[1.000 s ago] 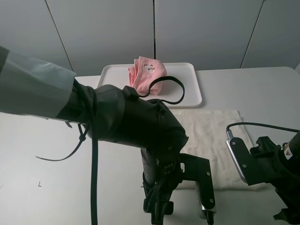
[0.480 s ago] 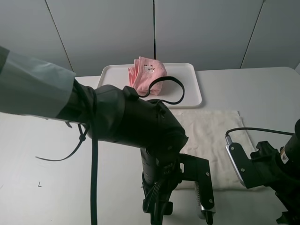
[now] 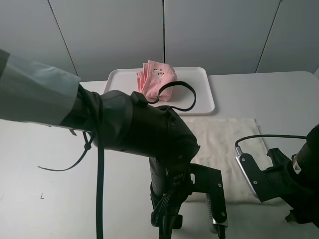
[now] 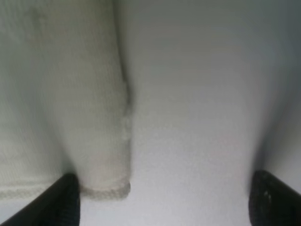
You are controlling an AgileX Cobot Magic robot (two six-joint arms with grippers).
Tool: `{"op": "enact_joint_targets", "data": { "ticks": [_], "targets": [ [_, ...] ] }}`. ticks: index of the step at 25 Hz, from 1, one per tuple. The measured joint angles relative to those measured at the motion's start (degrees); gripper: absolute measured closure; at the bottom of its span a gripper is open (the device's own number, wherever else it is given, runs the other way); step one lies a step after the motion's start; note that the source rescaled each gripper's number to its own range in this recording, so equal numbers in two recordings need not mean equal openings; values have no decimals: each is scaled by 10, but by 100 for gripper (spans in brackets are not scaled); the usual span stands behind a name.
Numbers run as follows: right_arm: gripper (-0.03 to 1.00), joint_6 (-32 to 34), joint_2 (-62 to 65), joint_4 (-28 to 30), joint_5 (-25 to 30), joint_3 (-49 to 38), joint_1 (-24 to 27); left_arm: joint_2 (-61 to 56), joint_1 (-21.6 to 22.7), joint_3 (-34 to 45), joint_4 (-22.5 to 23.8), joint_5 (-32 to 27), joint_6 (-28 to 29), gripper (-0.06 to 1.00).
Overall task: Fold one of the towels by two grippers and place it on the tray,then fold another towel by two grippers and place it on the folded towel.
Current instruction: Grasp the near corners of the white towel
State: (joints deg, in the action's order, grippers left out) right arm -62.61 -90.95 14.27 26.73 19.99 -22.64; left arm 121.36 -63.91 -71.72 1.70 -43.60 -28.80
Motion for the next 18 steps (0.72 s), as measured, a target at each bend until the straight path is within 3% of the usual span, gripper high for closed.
{"op": "enact_joint_targets", "data": {
  "ticks": [2, 6, 18],
  "targets": [
    [67, 16, 0, 15, -13, 0, 0, 0, 0, 0, 0, -1, 1, 2],
    [94, 47, 0, 27, -36, 0, 0, 0, 0, 0, 0, 0, 1, 2],
    [97, 62, 0, 28, -37, 0, 0, 0, 0, 0, 51, 3, 48, 2]
  ]
}}
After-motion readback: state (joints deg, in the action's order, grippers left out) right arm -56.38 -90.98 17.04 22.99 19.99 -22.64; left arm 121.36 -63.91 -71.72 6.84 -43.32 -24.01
